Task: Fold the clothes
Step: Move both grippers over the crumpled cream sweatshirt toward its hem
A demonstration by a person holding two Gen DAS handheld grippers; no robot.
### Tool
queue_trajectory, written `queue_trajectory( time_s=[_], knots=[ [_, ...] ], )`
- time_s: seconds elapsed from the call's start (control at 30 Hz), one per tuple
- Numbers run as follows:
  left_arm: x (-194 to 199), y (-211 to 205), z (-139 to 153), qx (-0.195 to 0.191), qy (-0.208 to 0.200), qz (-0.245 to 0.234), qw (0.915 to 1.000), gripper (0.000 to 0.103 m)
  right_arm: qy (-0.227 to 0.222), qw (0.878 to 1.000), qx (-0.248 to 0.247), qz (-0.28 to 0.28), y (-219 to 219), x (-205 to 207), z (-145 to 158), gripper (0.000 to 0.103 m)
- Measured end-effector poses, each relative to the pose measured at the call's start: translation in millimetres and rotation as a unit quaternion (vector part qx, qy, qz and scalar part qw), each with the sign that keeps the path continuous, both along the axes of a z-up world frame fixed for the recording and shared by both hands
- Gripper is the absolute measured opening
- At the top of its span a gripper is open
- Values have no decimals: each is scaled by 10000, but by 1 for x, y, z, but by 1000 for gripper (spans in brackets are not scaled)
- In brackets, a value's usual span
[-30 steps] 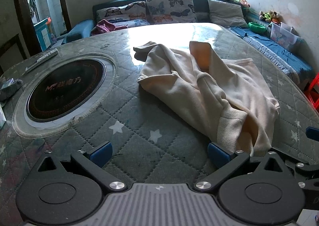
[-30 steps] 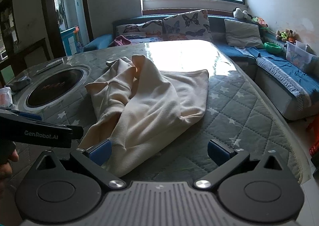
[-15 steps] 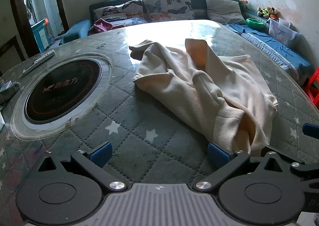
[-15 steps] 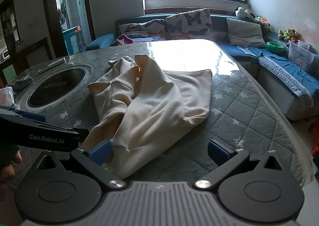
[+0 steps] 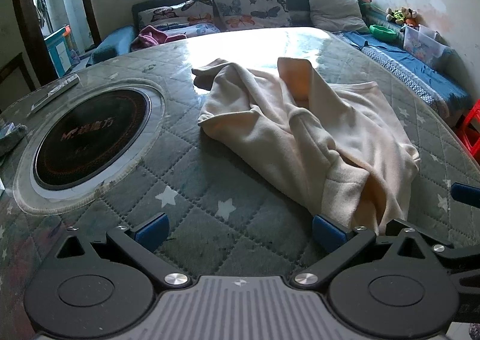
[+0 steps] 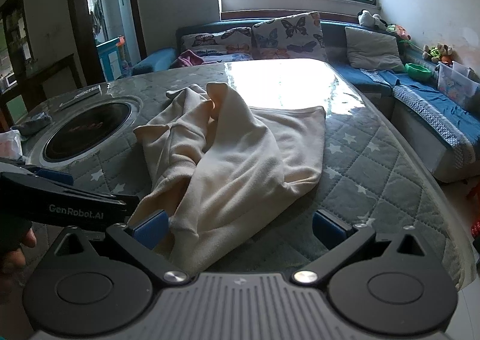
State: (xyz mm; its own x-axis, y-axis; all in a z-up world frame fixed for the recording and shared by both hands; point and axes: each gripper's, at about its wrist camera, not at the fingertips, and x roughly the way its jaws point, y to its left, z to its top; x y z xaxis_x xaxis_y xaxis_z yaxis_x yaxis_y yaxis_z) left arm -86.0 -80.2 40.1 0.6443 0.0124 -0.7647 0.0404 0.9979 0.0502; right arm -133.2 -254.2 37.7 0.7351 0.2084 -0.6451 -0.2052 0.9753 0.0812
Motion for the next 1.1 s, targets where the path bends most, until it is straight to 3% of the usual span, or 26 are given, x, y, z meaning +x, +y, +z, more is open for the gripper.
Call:
queue_trajectory(
  time_s=[1.1],
  knots=[
    [28,8,6,-60,77,89,9999,103,-118,9999,80,99,0,23,8,103]
  ],
)
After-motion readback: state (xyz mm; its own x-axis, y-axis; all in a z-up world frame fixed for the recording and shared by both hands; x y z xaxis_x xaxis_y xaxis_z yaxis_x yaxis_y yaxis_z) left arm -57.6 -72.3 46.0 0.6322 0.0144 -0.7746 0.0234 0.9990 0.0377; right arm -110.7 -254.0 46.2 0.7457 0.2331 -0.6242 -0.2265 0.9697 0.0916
